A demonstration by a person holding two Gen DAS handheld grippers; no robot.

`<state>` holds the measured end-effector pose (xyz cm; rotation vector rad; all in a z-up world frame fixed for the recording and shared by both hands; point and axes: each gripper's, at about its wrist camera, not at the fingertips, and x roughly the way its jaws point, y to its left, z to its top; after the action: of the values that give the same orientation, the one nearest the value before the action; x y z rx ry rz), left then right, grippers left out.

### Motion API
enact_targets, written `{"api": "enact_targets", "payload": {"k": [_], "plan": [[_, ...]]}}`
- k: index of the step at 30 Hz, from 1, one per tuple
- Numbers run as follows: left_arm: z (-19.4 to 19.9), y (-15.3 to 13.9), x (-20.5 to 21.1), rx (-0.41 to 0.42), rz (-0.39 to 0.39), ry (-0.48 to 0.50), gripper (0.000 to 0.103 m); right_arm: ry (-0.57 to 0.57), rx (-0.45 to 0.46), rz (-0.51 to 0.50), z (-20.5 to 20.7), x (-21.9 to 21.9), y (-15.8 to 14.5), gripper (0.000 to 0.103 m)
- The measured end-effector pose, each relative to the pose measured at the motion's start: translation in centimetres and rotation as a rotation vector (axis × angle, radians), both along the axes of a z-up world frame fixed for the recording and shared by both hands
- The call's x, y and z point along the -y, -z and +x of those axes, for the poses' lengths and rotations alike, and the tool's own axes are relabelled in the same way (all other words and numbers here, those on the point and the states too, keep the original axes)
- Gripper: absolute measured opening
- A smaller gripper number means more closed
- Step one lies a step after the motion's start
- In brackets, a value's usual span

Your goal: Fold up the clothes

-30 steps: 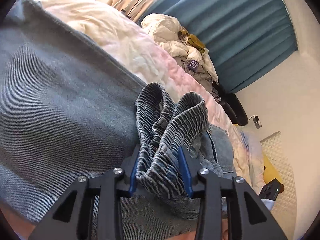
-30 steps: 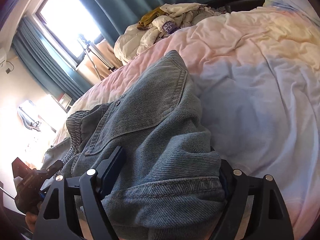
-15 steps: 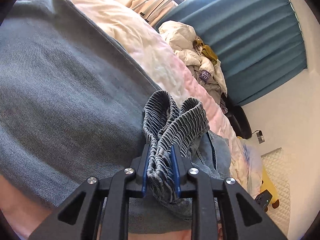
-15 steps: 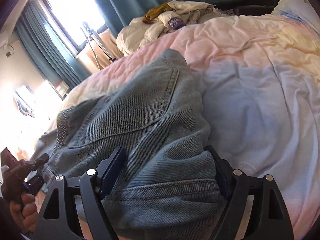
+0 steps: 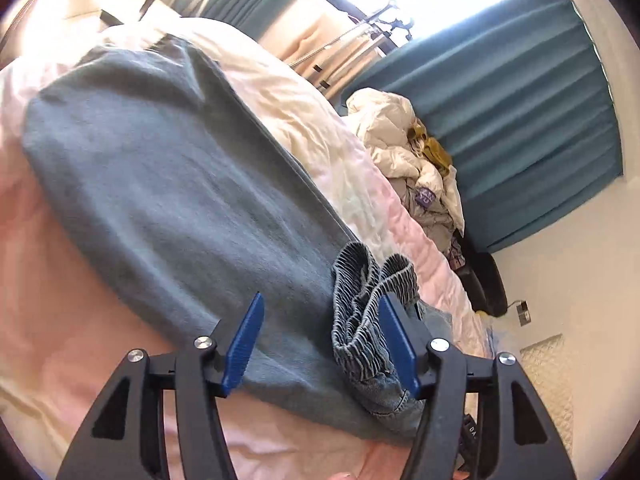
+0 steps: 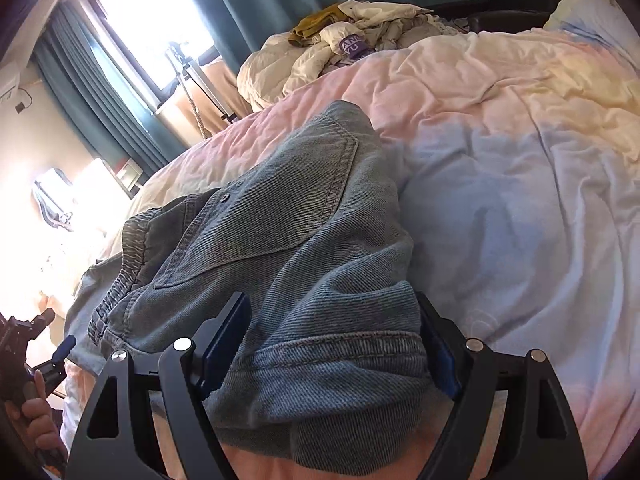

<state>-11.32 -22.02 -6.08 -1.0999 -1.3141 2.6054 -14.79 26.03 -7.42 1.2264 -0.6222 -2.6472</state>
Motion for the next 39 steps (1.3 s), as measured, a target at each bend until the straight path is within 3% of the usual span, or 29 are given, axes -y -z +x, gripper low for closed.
{"api": "enact_targets", "payload": {"k": [10,14,21,27,34,39], "plan": [[5.7,3.3,9.4,0.065,0.298,-0.313,0.062,0.016,-0.024,-0.070,1.4,-1.4,-1.7,0.081],[5.7,5.9,11.5,0.080,0.420,-0.376,0.062,0.024,-0.027,-0.091,1.3,-1.7,-1.8,0.081],[3.0,7.1,12.6,0.013,0.440,-0.395,0.062,0.037,-0.011,-0.094,0.9,-1.7,-1.3,0.081],[-0.5,8.8,12.3,0.056,0.398,-0.334,0.062,0.049,0.010,-0.098,0.1,-1.7,-0.5,0.081],[-1.1,7.2,14.1,-0.072,0.298,-0.401,0.061,0.053,0.027,-0.080,-0.8,-1.3,0.3,0.081],[-1.7,6.6,15.1,-0.129,0.268,-0.411,0.053,0.041,0.022,-0.055,-1.1,-0.6,0.4,0.081]]}}
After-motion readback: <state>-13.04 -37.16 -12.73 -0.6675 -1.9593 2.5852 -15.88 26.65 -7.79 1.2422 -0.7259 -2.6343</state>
